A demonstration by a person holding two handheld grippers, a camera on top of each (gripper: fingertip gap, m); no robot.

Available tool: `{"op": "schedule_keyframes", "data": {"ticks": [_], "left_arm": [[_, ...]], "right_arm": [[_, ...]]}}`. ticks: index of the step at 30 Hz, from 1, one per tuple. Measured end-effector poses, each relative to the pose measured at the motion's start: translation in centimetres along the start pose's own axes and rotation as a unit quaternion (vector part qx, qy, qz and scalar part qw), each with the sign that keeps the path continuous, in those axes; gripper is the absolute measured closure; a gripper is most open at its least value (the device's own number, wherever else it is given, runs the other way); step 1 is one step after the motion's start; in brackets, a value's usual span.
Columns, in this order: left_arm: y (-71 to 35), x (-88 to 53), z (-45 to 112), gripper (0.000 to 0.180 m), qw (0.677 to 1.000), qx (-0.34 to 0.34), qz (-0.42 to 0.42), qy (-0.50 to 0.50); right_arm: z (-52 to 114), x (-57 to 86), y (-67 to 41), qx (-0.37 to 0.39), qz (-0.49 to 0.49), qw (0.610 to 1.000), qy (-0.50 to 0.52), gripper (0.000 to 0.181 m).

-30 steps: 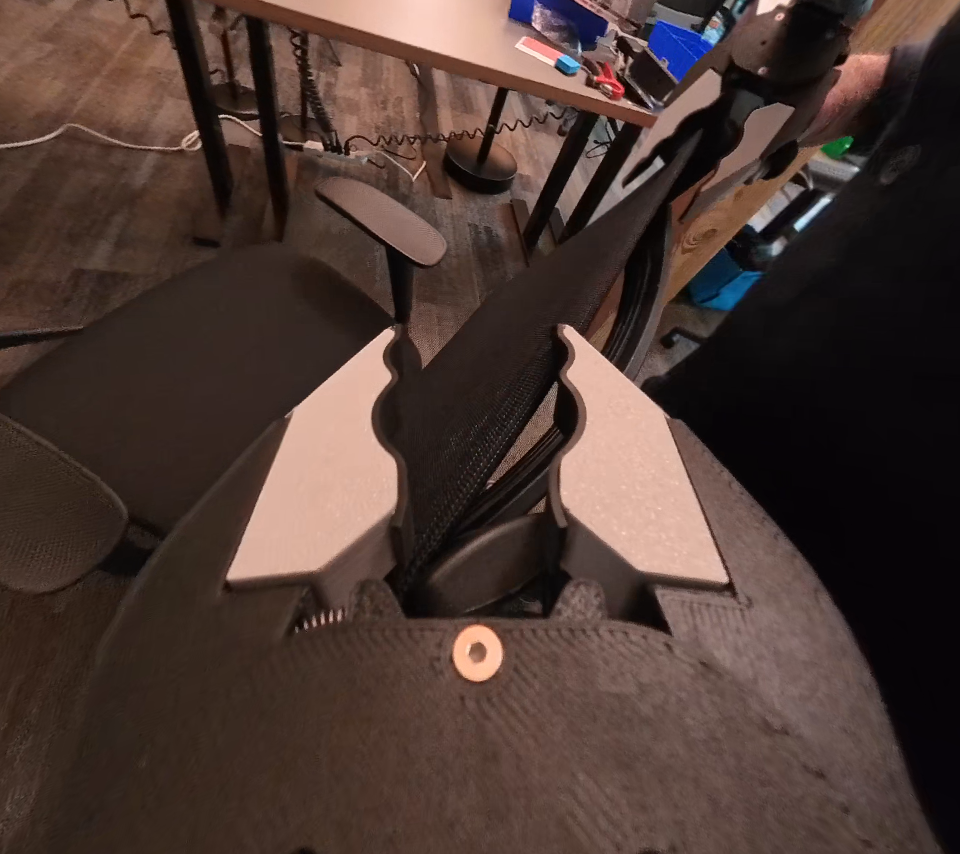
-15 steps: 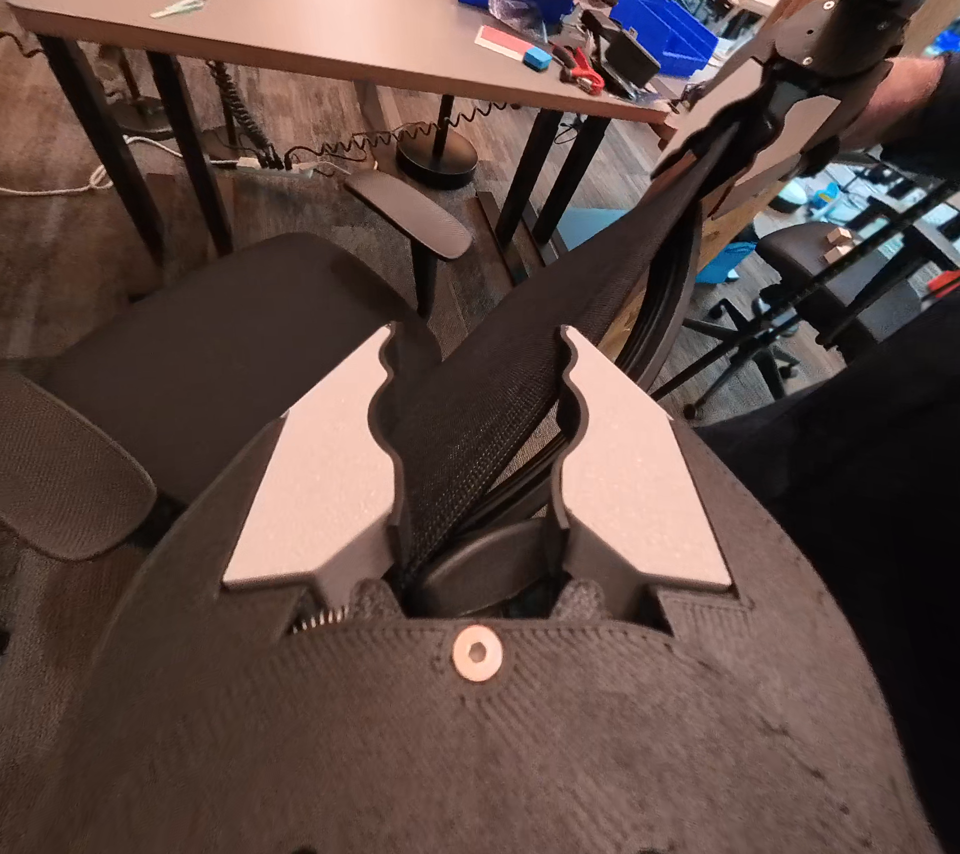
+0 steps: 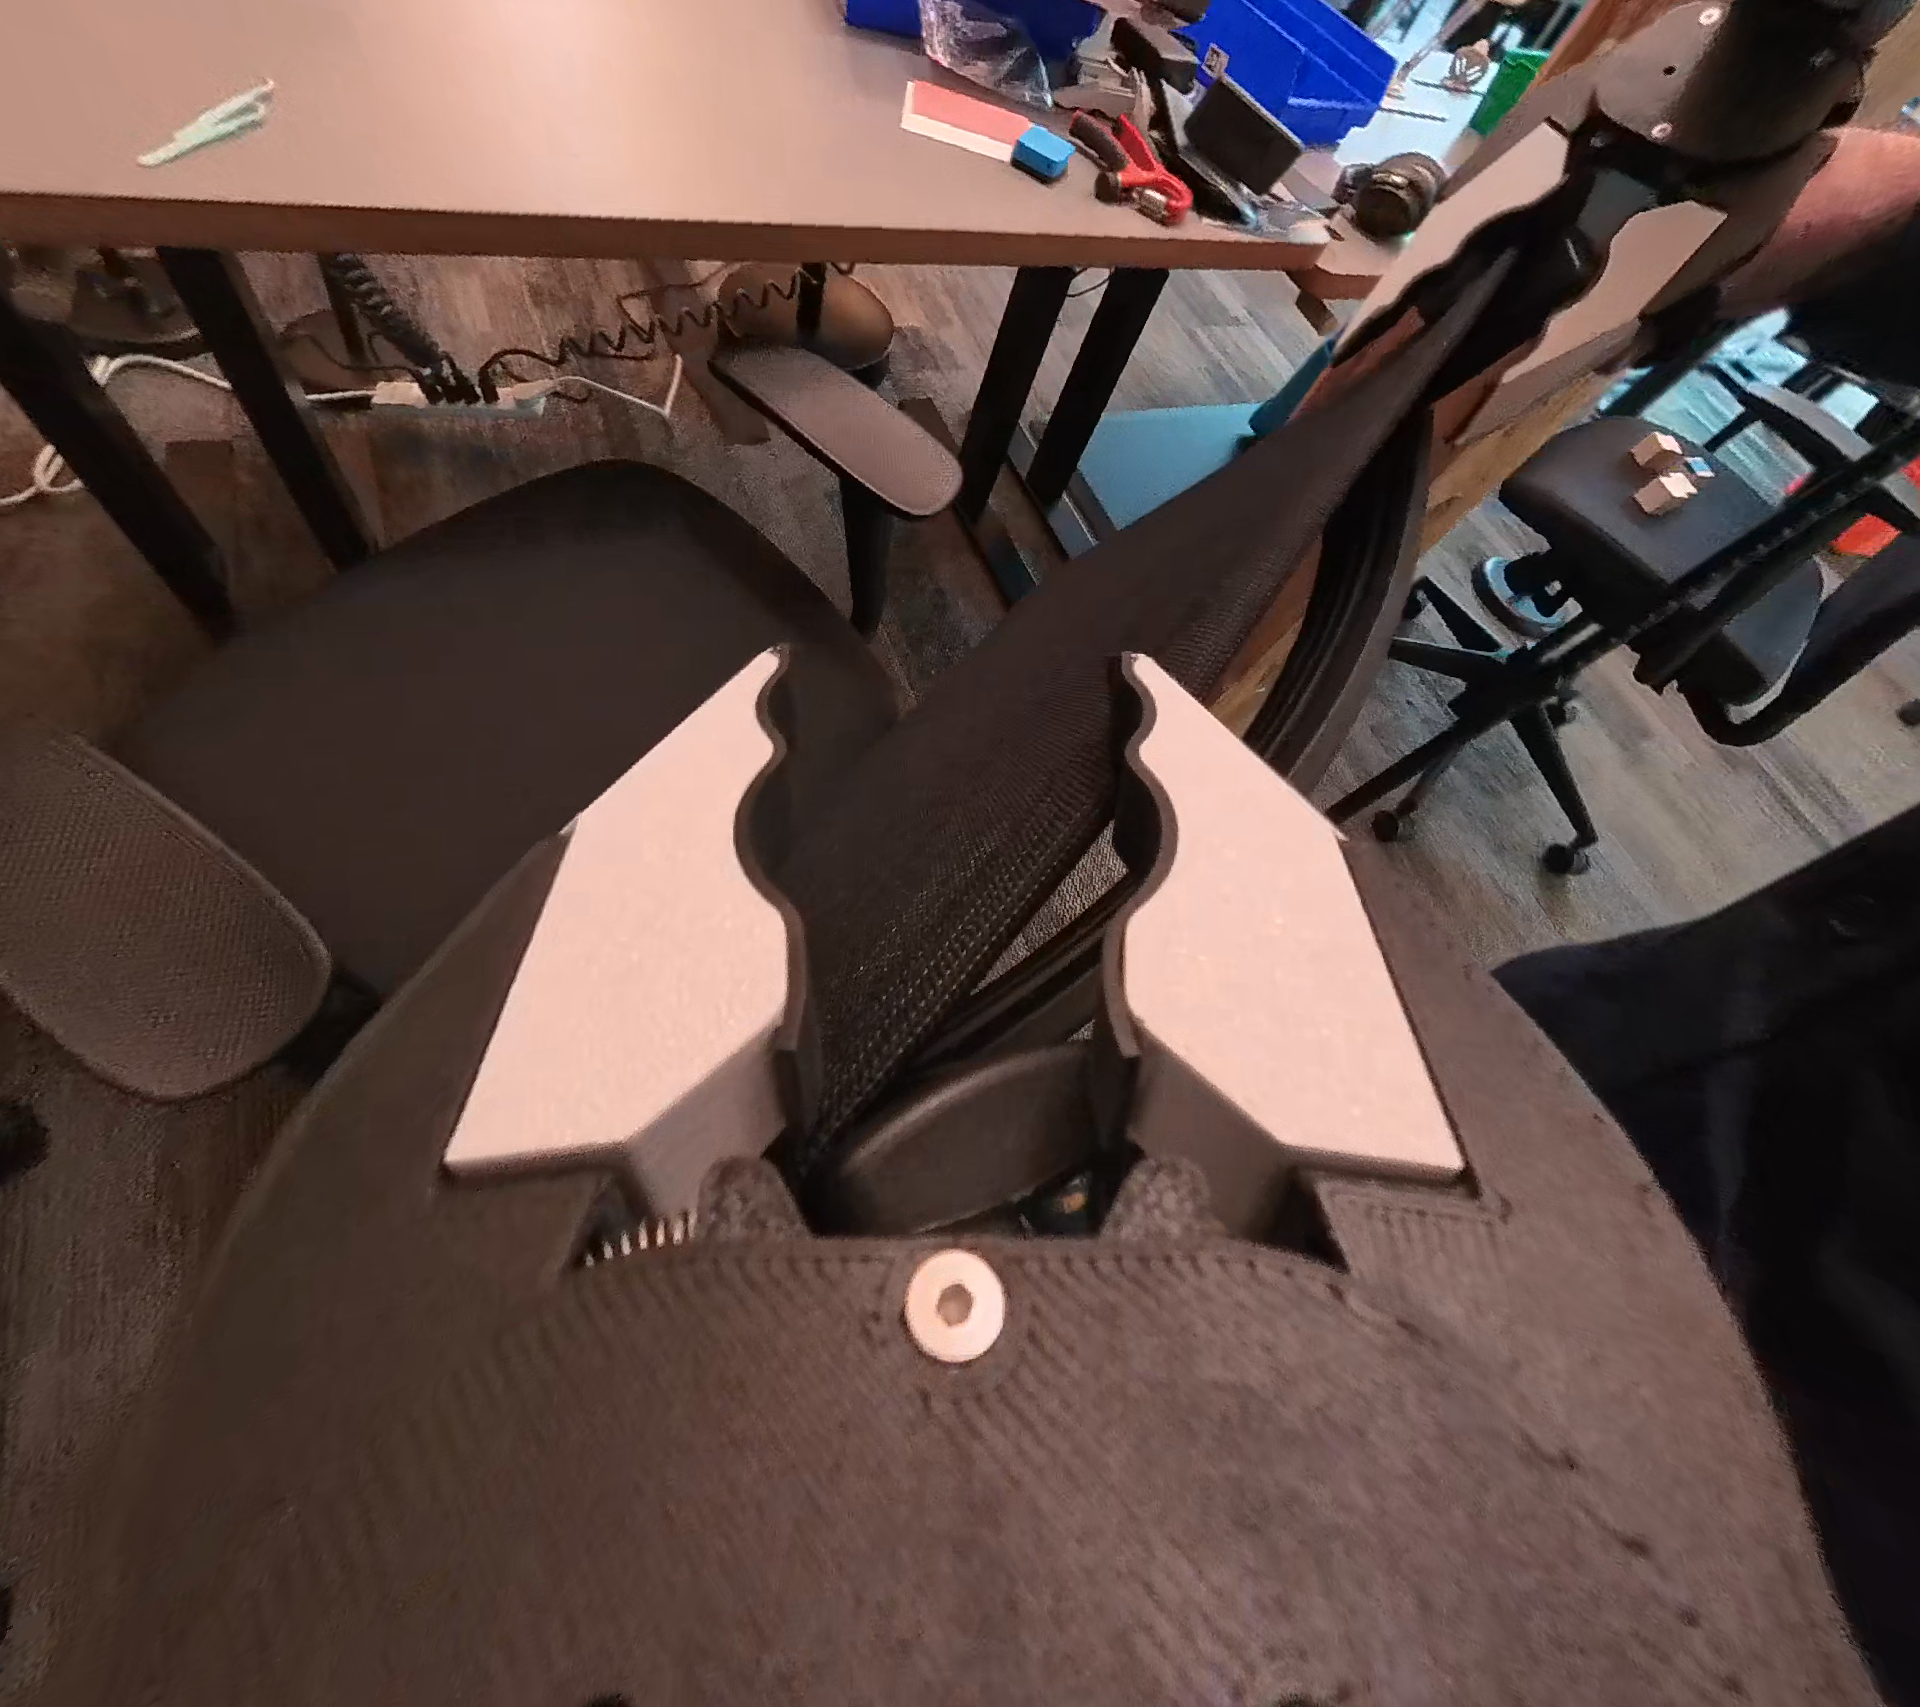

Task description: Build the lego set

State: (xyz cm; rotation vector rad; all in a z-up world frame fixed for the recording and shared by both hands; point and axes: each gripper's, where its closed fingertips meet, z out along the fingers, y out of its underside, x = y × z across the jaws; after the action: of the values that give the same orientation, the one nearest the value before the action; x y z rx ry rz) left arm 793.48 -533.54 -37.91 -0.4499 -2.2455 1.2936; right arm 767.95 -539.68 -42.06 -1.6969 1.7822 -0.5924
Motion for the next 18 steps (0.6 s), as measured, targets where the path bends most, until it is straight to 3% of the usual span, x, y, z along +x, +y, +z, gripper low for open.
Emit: {"op": "schedule_keyframes", "data": {"ticks": [12, 18], "left_arm": [[-5.6, -7.8, 6.4, 0.119, 0.995, -0.021, 0.043, 0.089], [-8.4, -10.3, 10.5, 0.119, 0.989, -0.03, 0.063, 0.131]], "right_arm": [[0.7, 3.4, -1.3, 0.004, 0.06, 0.996, 0.059, 0.121], [0.0, 7.3, -1.9, 0.041, 0.115, 0.984, 0.128, 0.12]]}}
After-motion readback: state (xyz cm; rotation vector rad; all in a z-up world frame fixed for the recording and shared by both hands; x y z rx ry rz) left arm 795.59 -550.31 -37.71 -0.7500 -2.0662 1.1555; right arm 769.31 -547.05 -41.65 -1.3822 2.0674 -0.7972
